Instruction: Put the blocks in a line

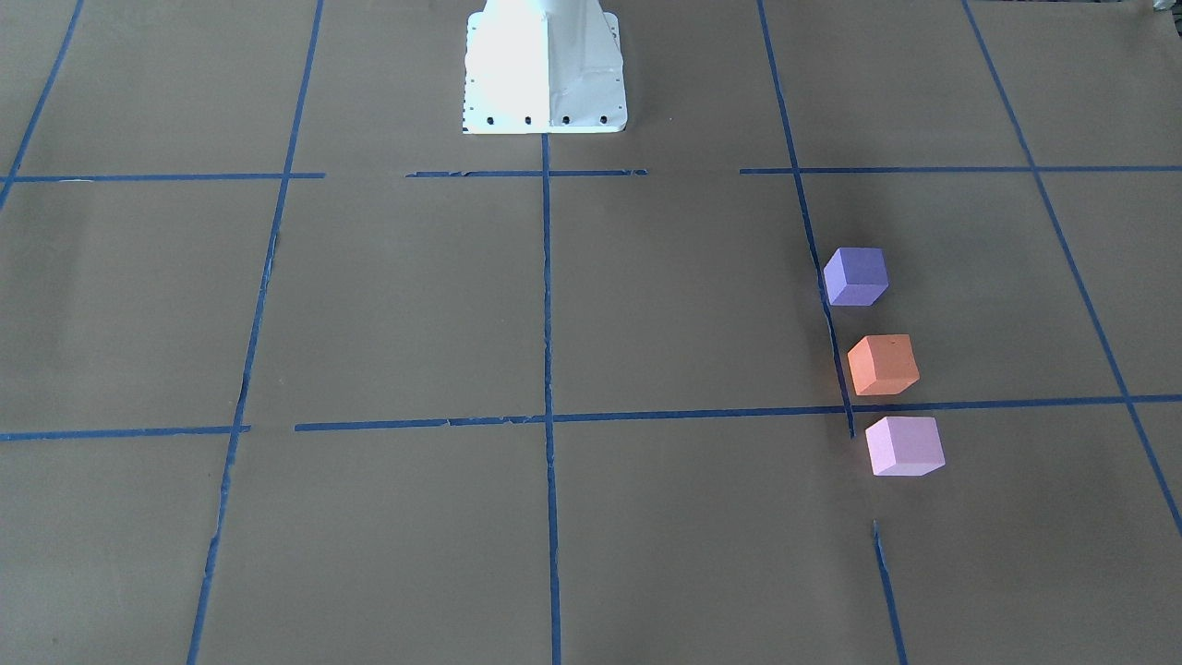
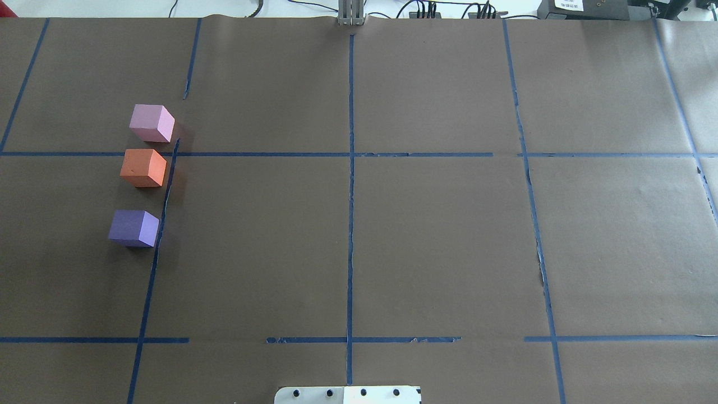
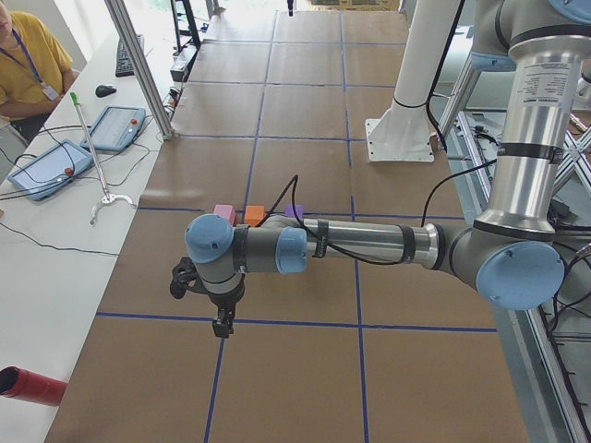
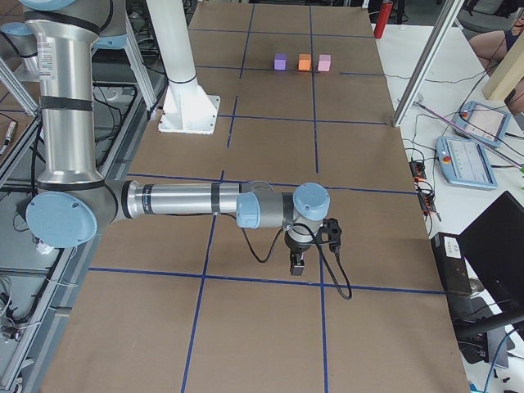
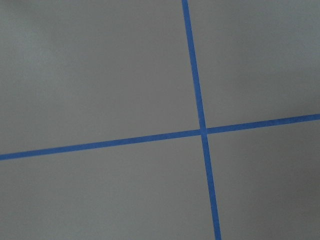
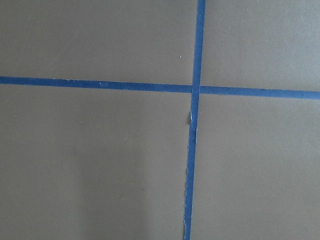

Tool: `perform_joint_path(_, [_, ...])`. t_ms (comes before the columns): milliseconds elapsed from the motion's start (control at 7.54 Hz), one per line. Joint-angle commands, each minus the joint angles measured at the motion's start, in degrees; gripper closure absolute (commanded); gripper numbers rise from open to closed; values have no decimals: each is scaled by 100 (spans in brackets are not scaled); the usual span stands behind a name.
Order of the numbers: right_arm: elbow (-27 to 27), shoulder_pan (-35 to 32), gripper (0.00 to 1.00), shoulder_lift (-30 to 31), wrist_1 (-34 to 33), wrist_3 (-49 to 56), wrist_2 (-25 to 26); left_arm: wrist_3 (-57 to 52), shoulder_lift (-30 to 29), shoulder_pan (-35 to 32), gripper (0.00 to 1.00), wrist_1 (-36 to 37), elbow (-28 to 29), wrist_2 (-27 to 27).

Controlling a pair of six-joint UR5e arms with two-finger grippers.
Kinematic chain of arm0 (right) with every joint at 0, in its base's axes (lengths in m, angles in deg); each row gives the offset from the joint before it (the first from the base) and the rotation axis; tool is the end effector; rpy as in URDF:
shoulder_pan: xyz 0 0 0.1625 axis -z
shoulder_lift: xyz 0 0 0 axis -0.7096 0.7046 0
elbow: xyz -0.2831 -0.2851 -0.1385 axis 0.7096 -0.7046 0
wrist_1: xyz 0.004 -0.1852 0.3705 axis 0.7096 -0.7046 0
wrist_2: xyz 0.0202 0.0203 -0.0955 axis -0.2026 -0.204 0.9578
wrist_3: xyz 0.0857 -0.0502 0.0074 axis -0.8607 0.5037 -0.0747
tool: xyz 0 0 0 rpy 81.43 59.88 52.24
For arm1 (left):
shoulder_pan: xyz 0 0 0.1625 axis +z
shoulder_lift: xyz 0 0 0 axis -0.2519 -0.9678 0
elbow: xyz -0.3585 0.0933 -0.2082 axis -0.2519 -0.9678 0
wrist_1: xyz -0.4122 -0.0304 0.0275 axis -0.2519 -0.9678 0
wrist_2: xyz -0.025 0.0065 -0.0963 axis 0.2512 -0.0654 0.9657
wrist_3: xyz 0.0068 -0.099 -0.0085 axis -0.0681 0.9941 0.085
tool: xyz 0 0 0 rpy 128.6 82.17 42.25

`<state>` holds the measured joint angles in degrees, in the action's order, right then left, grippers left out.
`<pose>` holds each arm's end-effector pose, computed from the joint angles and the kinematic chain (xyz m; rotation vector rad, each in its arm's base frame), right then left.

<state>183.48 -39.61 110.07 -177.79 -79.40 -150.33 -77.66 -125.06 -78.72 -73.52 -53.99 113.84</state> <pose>0.0183 -0.4902 0.6359 -0.0185 -0.7907 -0.0509 -0.0959 -0.5260 0.6413 0.0348 0.7500 0.0631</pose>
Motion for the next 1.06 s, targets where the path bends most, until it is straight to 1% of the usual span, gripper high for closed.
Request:
perform_joint_path(0, [0, 0, 0, 0, 5, 0, 0, 999, 1, 6, 0, 229, -20, 19])
perform_joint_path(133, [0, 0, 0, 0, -4, 0, 0, 1207, -52, 14, 0, 255, -133, 2])
perform_joint_path(531, [0, 0, 0, 0, 5, 0, 0, 1200, -61, 32, 0, 176, -64, 19])
perform_joint_path(929, [0, 0, 0, 0, -4, 0, 0, 1147, 9, 23, 0, 133, -186, 11])
